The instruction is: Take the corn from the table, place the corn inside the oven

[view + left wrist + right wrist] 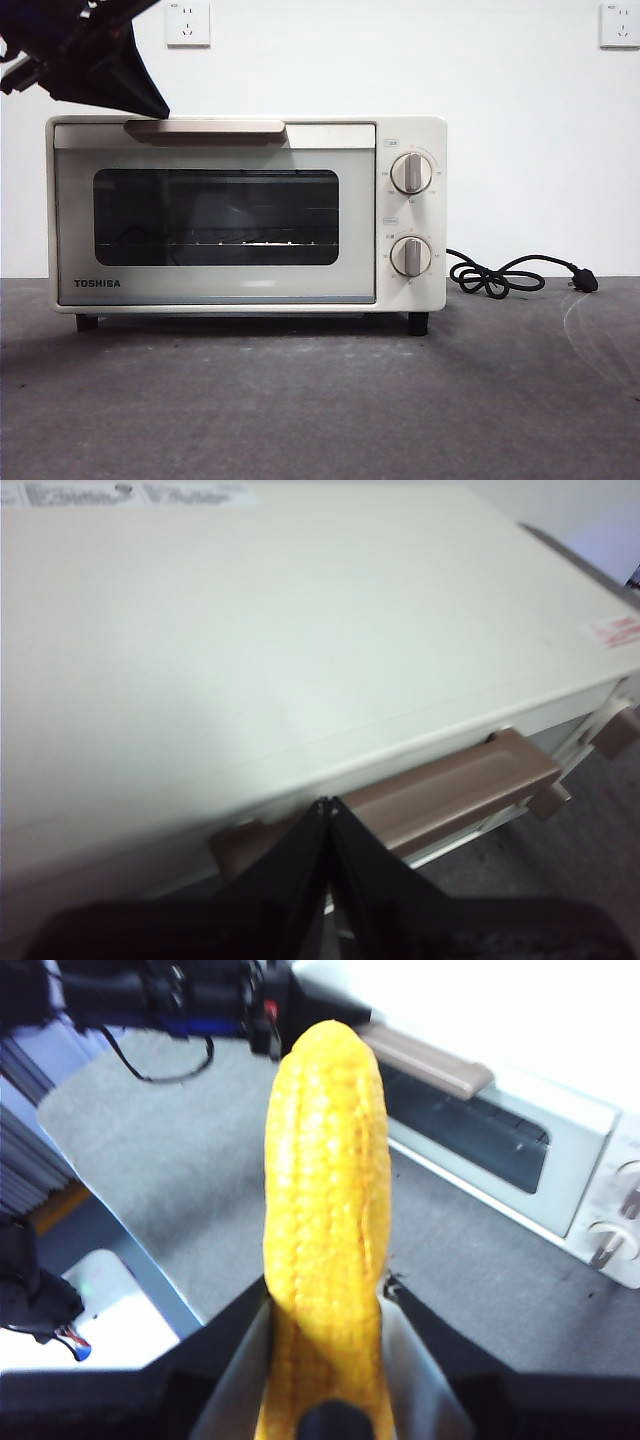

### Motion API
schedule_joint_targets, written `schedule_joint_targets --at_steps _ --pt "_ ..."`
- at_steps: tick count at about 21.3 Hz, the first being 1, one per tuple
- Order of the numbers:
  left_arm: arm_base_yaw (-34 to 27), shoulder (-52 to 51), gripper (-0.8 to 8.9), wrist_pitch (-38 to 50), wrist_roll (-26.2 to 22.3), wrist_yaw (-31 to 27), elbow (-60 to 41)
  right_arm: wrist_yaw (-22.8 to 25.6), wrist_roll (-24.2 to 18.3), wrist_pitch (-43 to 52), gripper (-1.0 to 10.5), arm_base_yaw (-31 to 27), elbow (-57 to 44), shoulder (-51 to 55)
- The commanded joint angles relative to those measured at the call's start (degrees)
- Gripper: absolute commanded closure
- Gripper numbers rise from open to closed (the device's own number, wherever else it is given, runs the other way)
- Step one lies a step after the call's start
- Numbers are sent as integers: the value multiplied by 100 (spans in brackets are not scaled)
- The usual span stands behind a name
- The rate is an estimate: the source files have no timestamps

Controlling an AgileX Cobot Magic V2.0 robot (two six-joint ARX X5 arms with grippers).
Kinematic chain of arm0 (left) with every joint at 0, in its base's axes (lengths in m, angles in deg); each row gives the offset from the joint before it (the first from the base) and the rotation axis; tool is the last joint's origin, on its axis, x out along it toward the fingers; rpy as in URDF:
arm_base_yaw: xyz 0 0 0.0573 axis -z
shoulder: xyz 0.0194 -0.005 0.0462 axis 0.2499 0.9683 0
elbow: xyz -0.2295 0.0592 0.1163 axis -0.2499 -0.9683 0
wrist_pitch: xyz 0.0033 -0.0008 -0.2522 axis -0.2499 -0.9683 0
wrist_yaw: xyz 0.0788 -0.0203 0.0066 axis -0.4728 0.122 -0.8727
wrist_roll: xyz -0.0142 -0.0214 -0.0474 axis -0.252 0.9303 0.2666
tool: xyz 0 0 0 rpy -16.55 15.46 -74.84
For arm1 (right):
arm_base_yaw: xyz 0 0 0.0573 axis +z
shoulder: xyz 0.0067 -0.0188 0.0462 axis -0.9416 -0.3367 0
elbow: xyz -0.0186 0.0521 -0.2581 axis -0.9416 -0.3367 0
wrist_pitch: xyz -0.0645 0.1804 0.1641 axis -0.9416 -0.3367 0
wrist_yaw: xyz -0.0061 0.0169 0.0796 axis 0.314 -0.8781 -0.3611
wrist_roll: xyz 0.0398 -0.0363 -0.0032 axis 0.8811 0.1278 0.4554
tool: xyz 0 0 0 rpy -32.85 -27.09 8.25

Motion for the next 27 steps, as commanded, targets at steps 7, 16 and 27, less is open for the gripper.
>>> schedule_joint_targets --at_steps 7,16,27 --pt "13 90 818 -612 -273 -13 9 9 87 2 959 7 20 269" --pt "44 114 818 -1937 -271 -9 9 9 85 -98 959 7 20 267" --pt "557 111 818 -3357 -273 710 9 4 85 -127 959 7 20 267"
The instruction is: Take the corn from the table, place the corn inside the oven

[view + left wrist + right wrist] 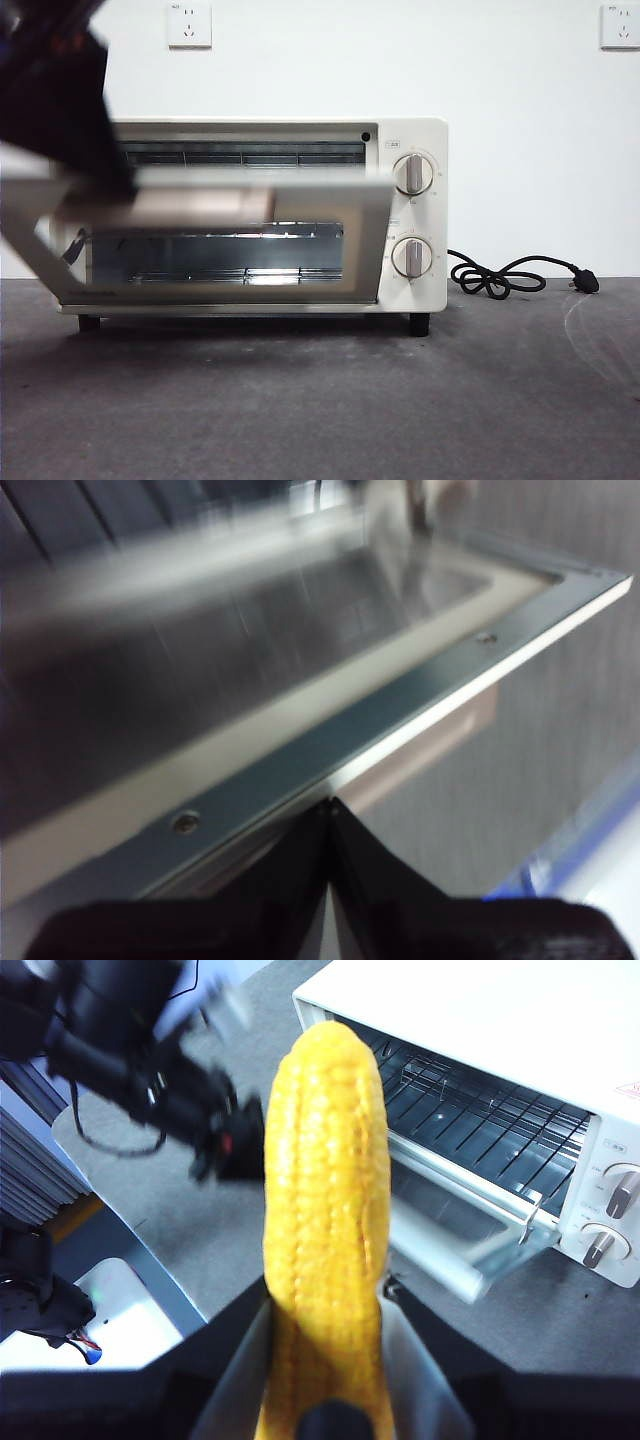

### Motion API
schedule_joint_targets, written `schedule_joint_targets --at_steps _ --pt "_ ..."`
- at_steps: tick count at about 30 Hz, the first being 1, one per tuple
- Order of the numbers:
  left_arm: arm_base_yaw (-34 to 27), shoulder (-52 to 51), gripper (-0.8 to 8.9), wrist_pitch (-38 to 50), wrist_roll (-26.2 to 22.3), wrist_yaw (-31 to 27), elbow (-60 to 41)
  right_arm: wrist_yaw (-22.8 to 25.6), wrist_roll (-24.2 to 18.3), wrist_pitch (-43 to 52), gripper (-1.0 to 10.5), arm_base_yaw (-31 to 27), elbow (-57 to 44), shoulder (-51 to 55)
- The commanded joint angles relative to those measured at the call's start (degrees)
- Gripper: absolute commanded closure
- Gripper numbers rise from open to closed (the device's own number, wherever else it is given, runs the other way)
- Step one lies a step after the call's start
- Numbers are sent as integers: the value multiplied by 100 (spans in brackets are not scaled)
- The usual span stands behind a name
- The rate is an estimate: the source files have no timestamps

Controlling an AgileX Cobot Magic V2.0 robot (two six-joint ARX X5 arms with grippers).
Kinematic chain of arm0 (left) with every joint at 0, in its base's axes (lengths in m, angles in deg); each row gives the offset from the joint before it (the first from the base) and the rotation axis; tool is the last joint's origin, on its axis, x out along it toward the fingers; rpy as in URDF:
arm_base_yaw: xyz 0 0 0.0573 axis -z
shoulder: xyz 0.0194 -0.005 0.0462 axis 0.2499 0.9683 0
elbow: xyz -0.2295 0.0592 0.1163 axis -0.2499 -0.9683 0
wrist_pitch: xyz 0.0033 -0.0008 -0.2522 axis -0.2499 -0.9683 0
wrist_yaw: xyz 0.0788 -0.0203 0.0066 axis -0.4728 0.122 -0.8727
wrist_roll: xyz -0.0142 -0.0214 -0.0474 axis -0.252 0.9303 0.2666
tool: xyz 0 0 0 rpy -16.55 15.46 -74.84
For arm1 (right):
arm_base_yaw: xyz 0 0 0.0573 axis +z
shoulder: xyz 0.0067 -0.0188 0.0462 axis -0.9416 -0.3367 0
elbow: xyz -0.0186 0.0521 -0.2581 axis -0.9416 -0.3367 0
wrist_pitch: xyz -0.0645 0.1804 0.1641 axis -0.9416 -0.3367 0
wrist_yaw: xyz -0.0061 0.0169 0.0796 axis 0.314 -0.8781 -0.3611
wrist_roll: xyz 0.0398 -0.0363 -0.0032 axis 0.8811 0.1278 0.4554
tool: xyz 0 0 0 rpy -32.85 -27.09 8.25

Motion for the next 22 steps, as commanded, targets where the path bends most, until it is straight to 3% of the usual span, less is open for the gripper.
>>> schedule_joint_targets --at_steps 1,13,19,22 --pt "157 149 818 7 -74 -96 -105 -2 44 -13 959 7 20 4" --pt "1335 -273 818 -726 -11 -107 -105 -175 39 -111 959 7 17 0" --pt "1657 -1143 819 -542 177 -144 -105 -267 -175 173 959 7 17 -144" --pt "1690 -1757 819 -398 389 -535 -105 -365 -382 492 959 9 17 -299"
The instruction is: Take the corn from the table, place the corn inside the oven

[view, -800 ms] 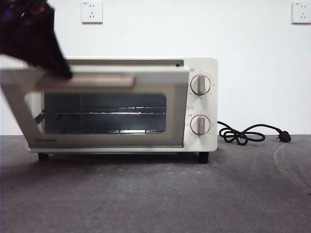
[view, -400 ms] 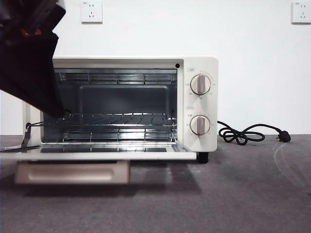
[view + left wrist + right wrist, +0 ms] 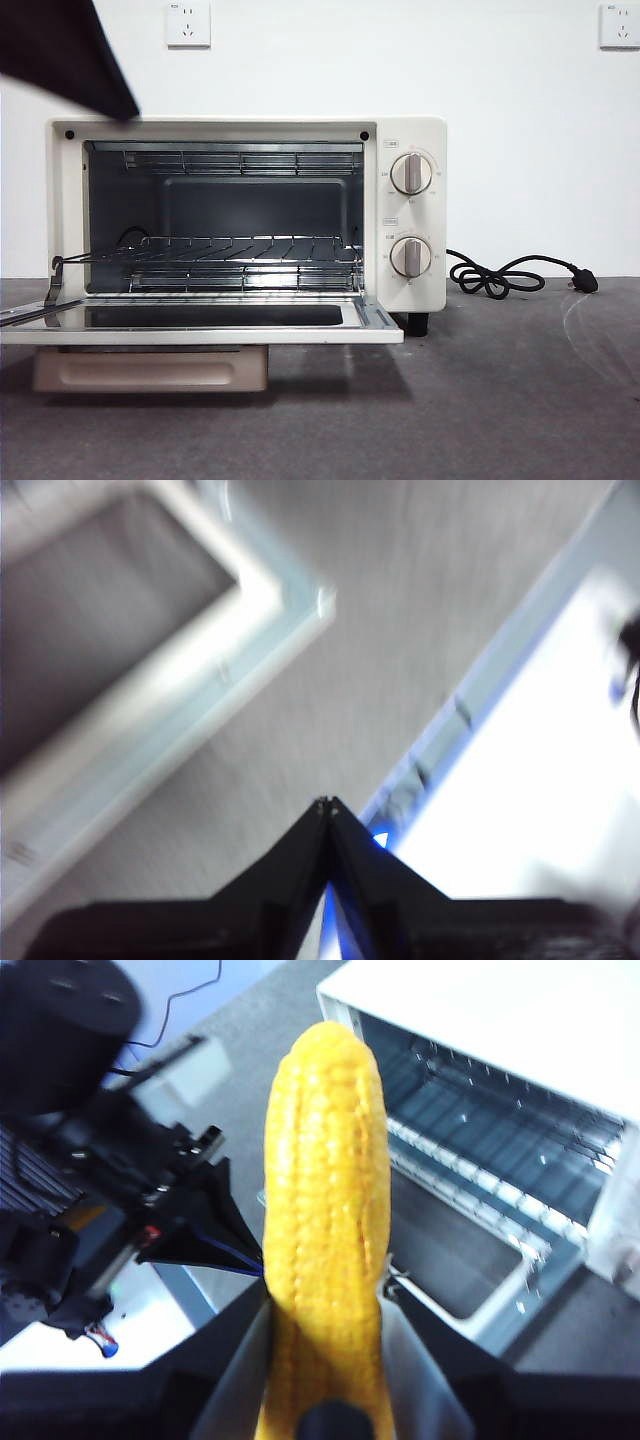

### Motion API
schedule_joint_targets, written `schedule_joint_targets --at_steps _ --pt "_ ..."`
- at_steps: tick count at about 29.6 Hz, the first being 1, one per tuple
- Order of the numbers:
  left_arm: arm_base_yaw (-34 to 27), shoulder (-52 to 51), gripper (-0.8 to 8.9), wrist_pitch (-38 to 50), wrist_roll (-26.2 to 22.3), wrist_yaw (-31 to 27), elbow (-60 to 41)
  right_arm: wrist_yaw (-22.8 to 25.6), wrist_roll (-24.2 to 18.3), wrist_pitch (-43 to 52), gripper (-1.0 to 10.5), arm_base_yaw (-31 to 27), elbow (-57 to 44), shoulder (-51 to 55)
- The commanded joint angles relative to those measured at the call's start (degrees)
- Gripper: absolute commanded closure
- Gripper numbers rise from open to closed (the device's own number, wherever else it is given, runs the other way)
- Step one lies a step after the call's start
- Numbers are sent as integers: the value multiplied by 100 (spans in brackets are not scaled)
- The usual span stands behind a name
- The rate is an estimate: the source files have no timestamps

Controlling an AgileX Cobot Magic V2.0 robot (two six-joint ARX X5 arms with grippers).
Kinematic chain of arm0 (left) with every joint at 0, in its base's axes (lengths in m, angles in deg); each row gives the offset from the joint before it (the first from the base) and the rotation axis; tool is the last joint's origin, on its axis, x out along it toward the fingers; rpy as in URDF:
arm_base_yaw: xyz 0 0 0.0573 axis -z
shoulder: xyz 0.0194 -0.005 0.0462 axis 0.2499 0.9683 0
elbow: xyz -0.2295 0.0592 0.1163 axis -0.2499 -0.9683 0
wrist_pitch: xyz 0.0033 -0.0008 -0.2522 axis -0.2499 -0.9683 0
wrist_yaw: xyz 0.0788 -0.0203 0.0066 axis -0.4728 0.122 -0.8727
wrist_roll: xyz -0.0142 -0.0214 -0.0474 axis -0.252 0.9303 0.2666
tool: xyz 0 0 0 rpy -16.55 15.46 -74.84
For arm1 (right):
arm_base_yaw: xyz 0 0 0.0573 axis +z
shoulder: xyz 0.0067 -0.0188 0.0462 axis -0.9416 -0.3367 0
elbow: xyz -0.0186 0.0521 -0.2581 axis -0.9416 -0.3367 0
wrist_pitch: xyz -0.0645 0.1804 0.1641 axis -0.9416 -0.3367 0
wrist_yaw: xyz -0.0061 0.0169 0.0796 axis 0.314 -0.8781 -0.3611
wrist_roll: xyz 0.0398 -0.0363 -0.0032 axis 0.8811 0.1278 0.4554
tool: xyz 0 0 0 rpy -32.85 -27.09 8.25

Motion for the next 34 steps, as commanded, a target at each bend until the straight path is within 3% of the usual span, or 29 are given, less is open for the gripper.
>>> schedule_joint_targets --at_steps 1,5,8,14,21,28,34 --pt "28 -588 819 146 216 -470 -2 -142 -262 330 959 9 15 -173" --pt "26 -1523 819 264 223 -1381 -2 -378 -562 835 959 20 15 -590" --pt "26 -2164 819 306 212 -1705 -2 -380 -780 1198 959 90 15 -968" --pt "28 -3331 819 374 46 -1759 -2 -367 -1659 2153 959 275 15 -1801" --pt "28 -3960 819 116 11 -1718 111 -260 -2664 3095 959 306 15 -2765" --pt "28 -3945 819 -372 9 -1722 479 748 -3788 3484 959 304 15 -3661" --pt "28 -3945 818 -527 0 -1812 605 1895 -4662 3860 959 293 15 -4286"
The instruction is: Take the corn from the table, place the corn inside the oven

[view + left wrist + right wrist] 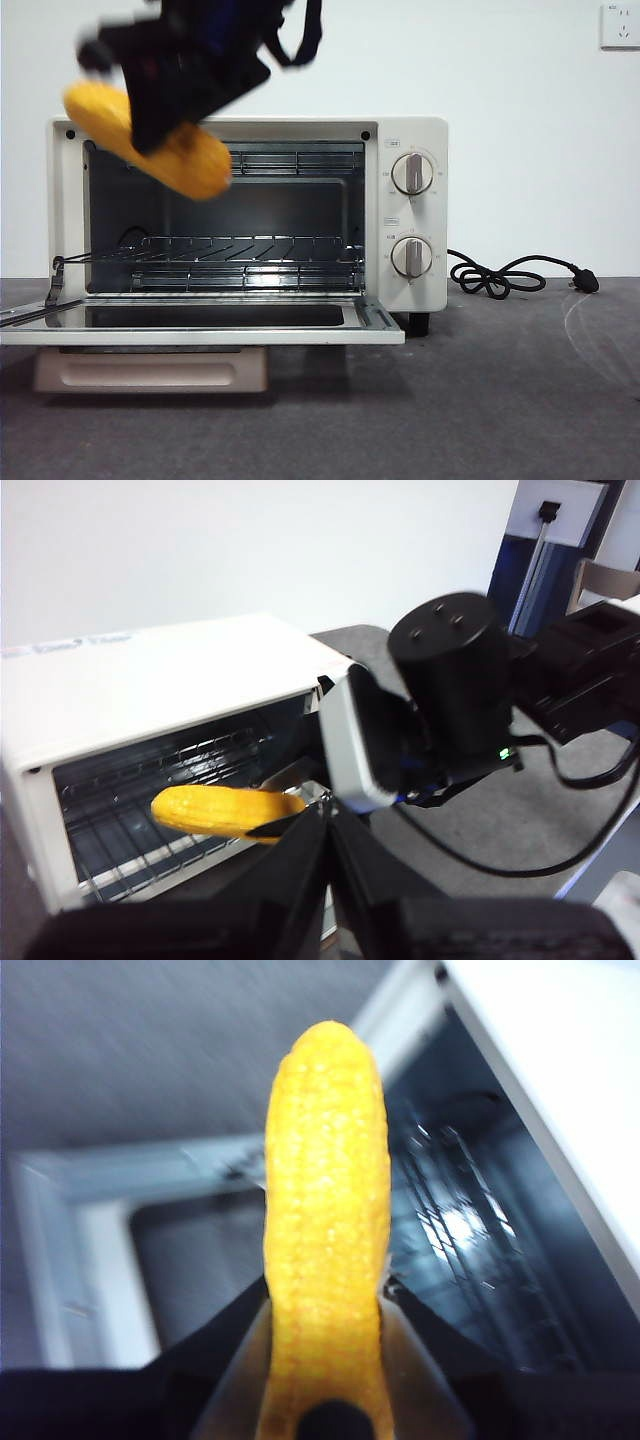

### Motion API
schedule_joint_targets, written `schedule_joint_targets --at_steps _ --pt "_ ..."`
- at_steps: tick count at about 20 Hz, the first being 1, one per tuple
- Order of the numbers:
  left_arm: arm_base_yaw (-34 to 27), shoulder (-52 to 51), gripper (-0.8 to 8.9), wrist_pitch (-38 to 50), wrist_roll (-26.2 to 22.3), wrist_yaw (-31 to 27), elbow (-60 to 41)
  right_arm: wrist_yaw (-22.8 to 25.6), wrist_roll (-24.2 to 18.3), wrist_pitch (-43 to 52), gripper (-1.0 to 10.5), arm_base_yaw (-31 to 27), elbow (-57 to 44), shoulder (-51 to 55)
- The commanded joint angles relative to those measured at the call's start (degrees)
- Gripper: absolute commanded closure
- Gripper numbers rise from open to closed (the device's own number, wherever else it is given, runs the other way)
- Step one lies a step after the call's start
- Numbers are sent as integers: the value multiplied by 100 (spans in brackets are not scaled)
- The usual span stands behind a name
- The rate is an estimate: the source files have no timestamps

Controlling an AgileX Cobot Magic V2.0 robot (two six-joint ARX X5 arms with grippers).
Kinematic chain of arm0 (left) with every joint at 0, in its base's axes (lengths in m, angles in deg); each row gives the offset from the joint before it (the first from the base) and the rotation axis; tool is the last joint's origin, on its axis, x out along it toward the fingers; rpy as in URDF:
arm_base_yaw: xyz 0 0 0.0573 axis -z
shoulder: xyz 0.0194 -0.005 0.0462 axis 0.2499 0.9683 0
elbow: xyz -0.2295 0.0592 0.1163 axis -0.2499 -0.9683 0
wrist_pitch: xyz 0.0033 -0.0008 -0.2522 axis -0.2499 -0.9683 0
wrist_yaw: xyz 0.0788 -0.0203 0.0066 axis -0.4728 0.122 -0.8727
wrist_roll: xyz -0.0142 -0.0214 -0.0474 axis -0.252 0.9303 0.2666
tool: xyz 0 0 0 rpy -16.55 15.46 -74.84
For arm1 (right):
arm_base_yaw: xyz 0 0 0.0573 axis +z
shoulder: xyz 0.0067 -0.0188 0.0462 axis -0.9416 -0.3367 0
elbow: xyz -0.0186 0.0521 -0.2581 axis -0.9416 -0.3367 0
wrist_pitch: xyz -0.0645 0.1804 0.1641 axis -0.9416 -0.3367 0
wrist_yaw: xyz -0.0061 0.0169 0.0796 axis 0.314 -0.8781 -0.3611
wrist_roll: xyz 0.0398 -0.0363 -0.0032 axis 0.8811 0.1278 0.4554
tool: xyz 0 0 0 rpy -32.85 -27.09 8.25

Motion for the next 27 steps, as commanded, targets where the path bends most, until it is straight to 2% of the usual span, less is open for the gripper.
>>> schedule_joint_targets --at_steps 1,7,10,21,27 --pt "15 -15 818 -13 -87 -24 57 407 -780 267 959 -4 11 -254" --pt "15 -13 818 -44 -136 -22 57 968 -1622 844 959 -142 13 -640" --pt "15 -11 818 -50 -136 -20 57 1062 -1849 1045 959 -275 13 -772" --pt "15 24 818 -59 -138 -22 57 1104 -1893 1145 959 -828 13 -870" --pt "15 79 819 -66 -136 -20 57 844 -1906 833 940 -975 13 -872"
